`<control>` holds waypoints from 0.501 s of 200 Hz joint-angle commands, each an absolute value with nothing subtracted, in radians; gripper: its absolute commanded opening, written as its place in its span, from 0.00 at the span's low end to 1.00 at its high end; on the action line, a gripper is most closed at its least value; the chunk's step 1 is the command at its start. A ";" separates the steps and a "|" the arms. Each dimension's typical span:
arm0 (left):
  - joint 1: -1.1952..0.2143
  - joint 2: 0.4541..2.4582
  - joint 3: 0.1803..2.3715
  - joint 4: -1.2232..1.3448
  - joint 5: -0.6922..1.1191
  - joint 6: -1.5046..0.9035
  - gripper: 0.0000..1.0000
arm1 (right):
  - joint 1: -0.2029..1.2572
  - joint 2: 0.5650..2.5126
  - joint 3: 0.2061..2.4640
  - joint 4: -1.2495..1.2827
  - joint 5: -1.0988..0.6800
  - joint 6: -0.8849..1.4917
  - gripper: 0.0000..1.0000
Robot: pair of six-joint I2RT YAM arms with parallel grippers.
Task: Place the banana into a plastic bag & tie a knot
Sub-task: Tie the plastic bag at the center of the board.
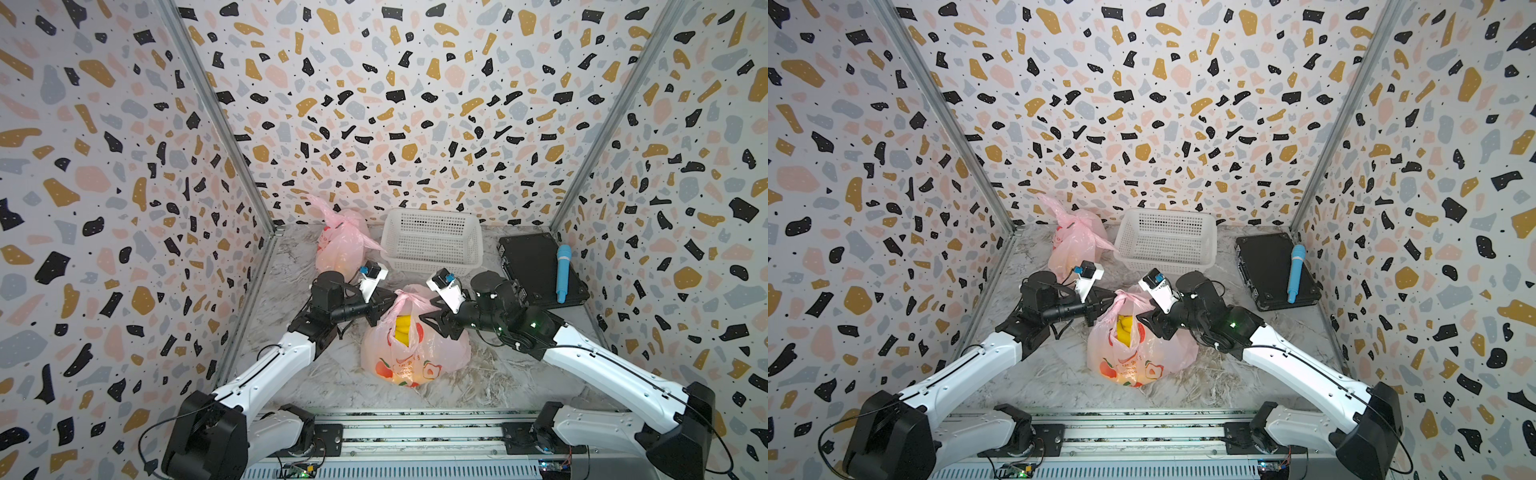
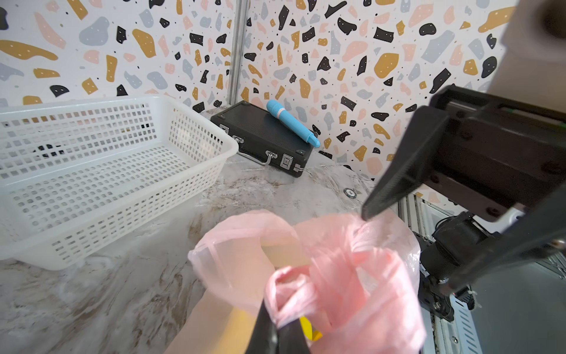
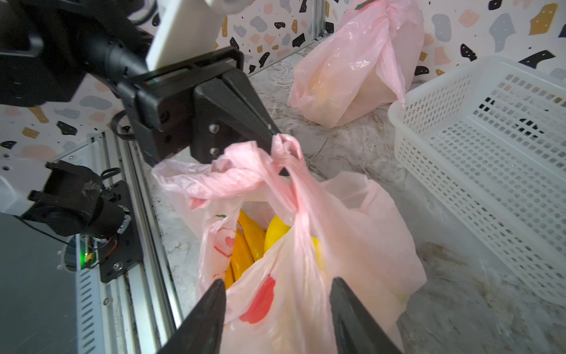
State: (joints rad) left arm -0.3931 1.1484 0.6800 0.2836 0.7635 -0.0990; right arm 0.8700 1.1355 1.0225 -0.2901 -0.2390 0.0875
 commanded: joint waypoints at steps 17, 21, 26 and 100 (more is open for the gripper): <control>-0.391 1.100 0.669 0.319 0.729 -0.109 0.00 | 0.944 1.079 0.947 -0.226 -0.228 0.229 0.55; -0.392 1.099 0.668 0.318 0.728 -0.108 0.00 | 0.947 1.079 0.937 -0.204 -0.231 0.246 0.54; -0.392 1.098 0.668 0.317 0.727 -0.109 0.00 | 0.953 1.082 0.925 -0.176 -0.236 0.269 0.54; -0.392 1.085 0.644 0.336 0.684 -0.132 0.00 | 1.055 1.203 0.809 0.278 0.002 0.506 0.50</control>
State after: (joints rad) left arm -0.3931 1.1080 0.6567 0.2852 0.7040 -0.1177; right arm 1.0134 1.1702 0.8047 0.0772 -0.1055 0.4236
